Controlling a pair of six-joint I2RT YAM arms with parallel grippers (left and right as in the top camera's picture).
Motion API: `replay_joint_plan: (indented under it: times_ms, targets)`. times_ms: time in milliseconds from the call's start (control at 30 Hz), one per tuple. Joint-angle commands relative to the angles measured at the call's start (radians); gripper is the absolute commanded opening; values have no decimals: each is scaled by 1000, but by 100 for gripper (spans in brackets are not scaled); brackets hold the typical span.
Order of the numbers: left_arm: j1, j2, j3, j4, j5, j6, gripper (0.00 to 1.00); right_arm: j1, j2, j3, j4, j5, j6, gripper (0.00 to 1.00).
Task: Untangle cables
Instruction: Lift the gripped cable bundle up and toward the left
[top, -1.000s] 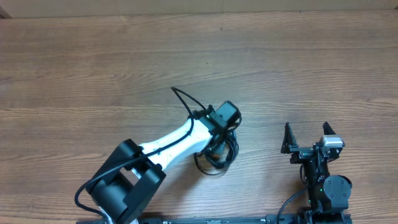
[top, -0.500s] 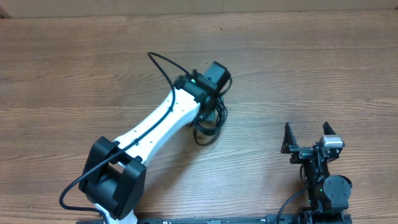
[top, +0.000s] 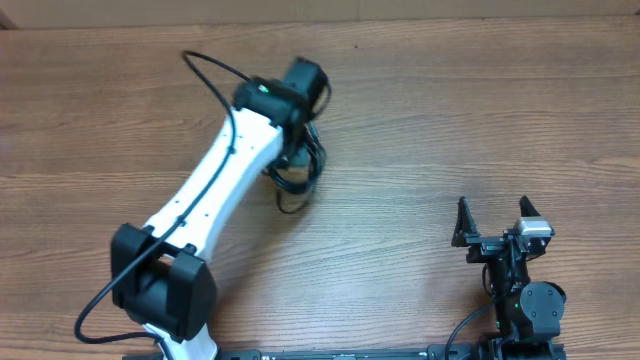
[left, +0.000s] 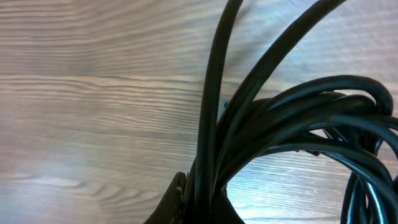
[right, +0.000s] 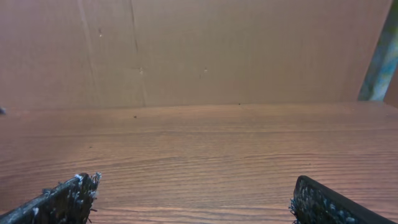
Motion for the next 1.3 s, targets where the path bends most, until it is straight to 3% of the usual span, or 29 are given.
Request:
replay_joint_plan:
  times_ms: [0,300,467,700,833,1033,1267]
  targets:
    - [59,-2,79,-48,-28,-33,4,4,-7,-11,3,-5,-5,100]
    - [258,-24,198,-196,-16,-156,4,4,-7,-11,3,-5,-5,100]
    - [377,-37,211,-206,146,-167,4,4,-7,-11,3,-5,-5,100]
    - [484,-37,166,-285,325,-521,4,4,-7,-11,3,-5,-5,100]
    - [484,-37,92,-290,329,-600,4,4,-7,-11,3,-5,-5,100]
    - [460,-37,-74,-186,333,-537,4,4,-7,-11,3,-5,-5,100]
    - [383,-37,-182,-59,443,-165,4,4,-7,-11,3,-5,-5,100]
